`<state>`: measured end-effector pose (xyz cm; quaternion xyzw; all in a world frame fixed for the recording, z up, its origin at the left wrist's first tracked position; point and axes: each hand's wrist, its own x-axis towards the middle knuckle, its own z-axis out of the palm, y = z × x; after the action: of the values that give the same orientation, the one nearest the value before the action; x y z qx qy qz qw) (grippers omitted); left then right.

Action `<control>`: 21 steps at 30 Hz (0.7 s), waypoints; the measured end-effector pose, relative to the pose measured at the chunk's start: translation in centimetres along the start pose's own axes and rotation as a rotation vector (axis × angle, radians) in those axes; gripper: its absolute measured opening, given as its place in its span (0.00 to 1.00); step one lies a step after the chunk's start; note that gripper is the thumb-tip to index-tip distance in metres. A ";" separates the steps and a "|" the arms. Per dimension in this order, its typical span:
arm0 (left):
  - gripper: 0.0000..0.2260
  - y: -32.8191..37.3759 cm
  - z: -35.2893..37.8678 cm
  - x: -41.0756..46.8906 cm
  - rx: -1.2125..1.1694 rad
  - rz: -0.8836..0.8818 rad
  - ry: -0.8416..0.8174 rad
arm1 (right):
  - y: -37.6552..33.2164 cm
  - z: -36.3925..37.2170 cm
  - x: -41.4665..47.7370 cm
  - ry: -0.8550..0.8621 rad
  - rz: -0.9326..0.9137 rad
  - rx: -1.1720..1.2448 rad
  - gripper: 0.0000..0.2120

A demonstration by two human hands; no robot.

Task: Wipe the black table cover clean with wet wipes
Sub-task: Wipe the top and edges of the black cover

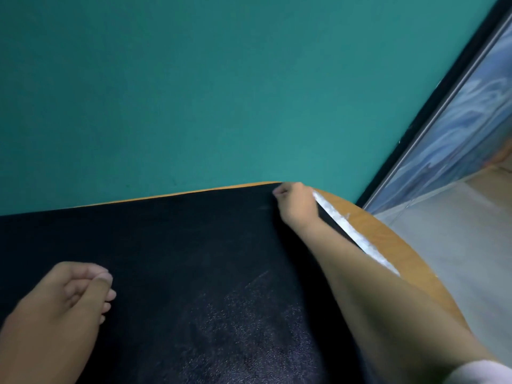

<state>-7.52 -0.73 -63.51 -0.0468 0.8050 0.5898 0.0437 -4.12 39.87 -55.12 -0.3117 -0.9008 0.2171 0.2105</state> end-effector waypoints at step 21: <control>0.05 0.6 0.4 0.0 -0.008 -0.020 -0.066 | 8.0 -5.3 -1.6 -0.028 -0.013 -0.136 0.13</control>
<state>-7.59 -0.15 -63.02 -0.0355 0.8004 0.5936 0.0758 3.52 45.85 -55.32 -0.3163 -0.9184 0.1584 0.1774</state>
